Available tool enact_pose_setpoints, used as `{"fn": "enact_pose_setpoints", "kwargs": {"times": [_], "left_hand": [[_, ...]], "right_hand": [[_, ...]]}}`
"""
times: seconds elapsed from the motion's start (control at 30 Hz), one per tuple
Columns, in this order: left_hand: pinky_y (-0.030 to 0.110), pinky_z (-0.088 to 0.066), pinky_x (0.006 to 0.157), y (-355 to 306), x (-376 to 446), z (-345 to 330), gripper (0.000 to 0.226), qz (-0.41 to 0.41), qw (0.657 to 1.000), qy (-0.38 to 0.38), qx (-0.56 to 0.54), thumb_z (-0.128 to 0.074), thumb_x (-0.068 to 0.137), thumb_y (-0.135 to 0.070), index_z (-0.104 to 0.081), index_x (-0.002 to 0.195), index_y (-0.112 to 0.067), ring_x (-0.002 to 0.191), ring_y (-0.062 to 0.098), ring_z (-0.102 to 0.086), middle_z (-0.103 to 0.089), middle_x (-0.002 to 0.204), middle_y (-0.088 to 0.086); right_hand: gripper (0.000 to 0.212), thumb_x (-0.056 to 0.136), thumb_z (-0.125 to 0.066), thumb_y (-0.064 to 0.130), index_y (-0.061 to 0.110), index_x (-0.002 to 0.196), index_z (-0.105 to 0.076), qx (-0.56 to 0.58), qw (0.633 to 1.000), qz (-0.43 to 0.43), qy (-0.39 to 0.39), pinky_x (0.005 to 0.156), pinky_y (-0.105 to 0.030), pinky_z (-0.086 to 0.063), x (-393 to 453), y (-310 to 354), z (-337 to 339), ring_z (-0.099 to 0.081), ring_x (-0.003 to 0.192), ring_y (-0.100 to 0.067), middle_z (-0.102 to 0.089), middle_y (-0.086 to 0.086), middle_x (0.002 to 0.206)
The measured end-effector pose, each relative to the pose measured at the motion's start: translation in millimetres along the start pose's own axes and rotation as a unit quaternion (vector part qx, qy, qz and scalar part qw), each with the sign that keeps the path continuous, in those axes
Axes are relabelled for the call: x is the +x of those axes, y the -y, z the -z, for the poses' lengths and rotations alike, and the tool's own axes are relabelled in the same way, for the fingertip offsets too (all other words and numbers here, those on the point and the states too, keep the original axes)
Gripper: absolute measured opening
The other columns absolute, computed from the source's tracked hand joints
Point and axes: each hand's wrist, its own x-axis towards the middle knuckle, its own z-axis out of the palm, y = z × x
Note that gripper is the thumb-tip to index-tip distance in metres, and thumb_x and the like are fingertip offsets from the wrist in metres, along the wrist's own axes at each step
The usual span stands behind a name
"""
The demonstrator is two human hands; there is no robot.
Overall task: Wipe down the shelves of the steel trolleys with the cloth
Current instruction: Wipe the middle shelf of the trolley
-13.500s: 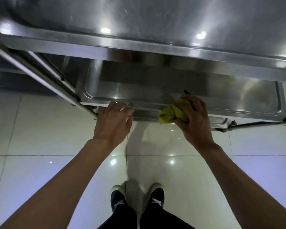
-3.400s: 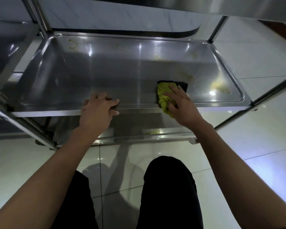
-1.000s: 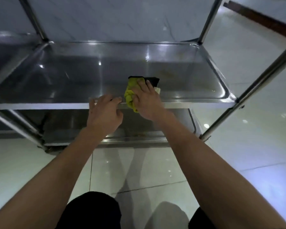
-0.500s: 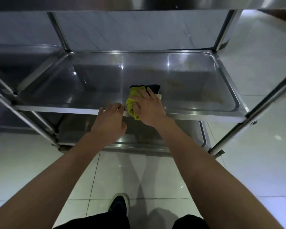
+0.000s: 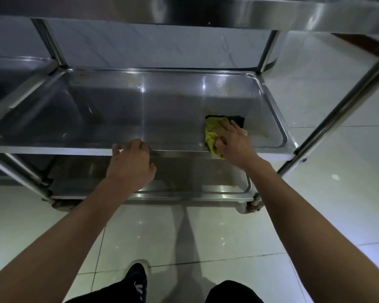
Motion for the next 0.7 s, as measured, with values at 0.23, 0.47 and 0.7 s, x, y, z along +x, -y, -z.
{"fn": "enact_pose_setpoints", "kwargs": {"times": [0.23, 0.47, 0.7], "left_hand": [[0.05, -0.05, 0.095, -56, 4, 5, 0.049, -0.068, 0.997, -0.01, -0.036, -0.052, 0.092, -0.045, -0.051, 0.136, -0.023, 0.113, 0.025, -0.055, -0.051, 0.127, 0.004], [0.047, -0.049, 0.09, -44, 6, 5, 0.05, -0.107, 0.994, -0.023, -0.017, -0.054, 0.089, -0.048, -0.053, 0.135, -0.028, 0.112, 0.025, -0.052, -0.053, 0.126, -0.001], [0.049, -0.047, 0.094, 6, 45, 6, 0.039, -0.036, 0.994, -0.017, -0.106, -0.034, 0.1, -0.052, -0.067, 0.109, -0.035, 0.112, 0.027, -0.052, -0.059, 0.121, -0.001]], "right_hand": [[0.044, 0.099, -0.042, 0.02, 0.021, 0.142, -0.051, -0.018, 0.997, -0.075, -0.002, 0.122, -0.043, -0.014, -20, -59, 30, -0.016, 0.149, -0.033, -0.026, -0.007, 0.161], [0.044, 0.1, -0.041, 0.021, 0.02, 0.143, -0.046, -0.07, 0.979, -0.186, -0.037, 0.119, -0.051, -0.02, -31, -95, 42, -0.015, 0.146, -0.045, -0.021, -0.013, 0.161], [0.046, 0.097, -0.045, 0.011, 0.021, 0.141, -0.052, -0.053, 0.988, -0.138, -0.041, 0.123, -0.048, -0.012, -18, -93, 38, -0.014, 0.149, -0.038, -0.027, -0.012, 0.16]]}}
